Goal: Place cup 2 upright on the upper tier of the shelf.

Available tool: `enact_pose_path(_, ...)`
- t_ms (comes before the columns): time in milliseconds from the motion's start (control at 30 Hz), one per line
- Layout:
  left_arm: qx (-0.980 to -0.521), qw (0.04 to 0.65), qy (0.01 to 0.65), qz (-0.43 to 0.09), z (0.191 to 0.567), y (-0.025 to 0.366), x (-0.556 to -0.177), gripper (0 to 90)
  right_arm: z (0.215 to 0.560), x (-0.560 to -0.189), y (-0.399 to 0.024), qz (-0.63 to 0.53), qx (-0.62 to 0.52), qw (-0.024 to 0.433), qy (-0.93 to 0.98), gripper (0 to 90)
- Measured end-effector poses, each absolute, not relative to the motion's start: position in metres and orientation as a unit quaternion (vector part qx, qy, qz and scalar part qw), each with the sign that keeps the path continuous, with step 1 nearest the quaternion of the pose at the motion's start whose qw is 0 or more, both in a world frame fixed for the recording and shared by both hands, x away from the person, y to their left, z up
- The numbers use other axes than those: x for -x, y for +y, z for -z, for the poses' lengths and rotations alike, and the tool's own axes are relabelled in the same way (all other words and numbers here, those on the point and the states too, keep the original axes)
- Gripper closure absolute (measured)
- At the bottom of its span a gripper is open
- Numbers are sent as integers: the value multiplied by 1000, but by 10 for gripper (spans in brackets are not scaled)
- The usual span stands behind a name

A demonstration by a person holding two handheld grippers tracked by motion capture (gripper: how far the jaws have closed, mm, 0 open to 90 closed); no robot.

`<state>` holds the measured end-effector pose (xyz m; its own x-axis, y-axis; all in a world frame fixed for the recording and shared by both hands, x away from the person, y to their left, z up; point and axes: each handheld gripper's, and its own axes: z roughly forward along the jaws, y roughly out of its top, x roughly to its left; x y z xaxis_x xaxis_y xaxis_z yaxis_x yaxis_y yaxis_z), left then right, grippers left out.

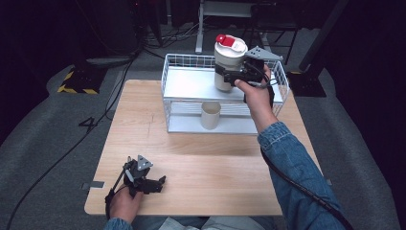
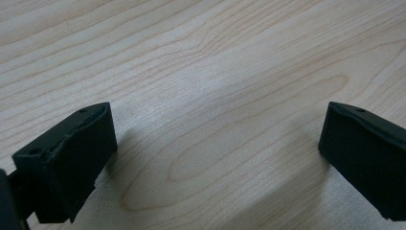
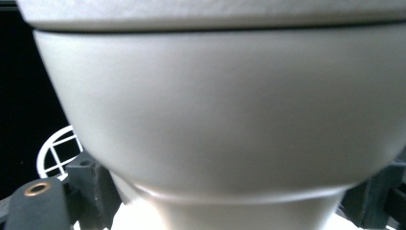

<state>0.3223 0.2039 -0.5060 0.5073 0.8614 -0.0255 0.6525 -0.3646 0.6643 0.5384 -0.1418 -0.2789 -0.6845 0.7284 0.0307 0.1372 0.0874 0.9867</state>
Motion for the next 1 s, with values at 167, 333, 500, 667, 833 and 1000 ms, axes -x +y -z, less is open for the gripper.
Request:
enact_pose_path(167,-809,315,468,-166,506,204,-322,0,286,-543,-141,-598,-315,245,696,132)
enact_pose_path(333,-809,315,468,-166,506,204,-322,0,292,-546,-143,-594,-319,242,698,132)
enact_pose_path(500,-809,315,468,-166,506,204,-322,0,295,-548,-147,-597,-328,232,694,131)
enact_pose_path(667,-809,315,468,-166,506,204,-322,0,294,-546,-147,-590,-326,232,701,130)
enact_pose_path(833,-809,315,468,-166,506,204,-322,0,292,-544,-146,-581,-335,233,704,129)
enact_pose_path(1000,-809,315,468,-165,506,204,-322,0,290,-545,-146,-576,-335,229,710,128)
